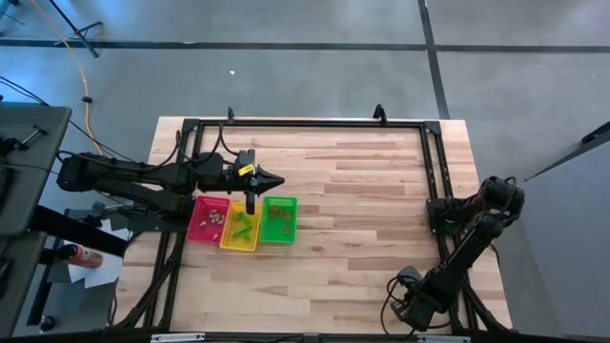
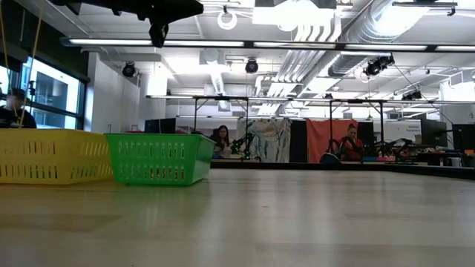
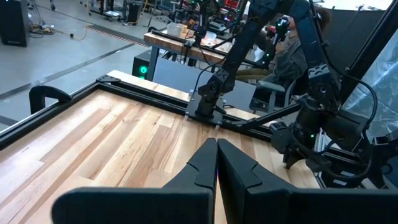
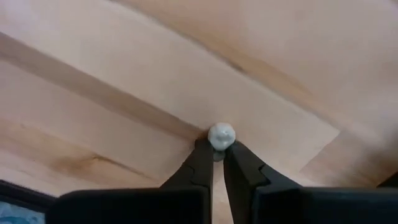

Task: Sort Halloween decoration
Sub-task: Put the white skull toy into the red bin

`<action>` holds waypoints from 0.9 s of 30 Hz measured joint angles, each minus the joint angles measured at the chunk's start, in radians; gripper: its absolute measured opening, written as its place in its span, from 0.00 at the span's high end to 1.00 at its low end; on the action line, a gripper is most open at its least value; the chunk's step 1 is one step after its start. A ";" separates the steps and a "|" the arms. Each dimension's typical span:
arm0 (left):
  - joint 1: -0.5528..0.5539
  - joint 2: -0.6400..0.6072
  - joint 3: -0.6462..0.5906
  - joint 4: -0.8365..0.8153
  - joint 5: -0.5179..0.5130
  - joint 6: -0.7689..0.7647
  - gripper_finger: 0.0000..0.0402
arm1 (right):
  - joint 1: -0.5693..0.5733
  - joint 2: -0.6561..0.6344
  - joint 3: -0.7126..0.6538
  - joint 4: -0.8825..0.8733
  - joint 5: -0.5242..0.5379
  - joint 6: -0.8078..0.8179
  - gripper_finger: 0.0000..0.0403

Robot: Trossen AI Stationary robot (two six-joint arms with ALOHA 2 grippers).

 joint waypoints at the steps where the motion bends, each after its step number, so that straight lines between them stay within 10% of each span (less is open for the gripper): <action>1: 0.000 0.000 0.000 0.000 0.000 0.000 1.00 | 0.000 -0.005 -0.001 -0.007 0.006 -0.006 0.97; 27: 0.000 0.000 0.000 0.004 -0.003 0.000 1.00 | -0.150 -0.114 -0.002 0.095 0.697 -0.529 0.97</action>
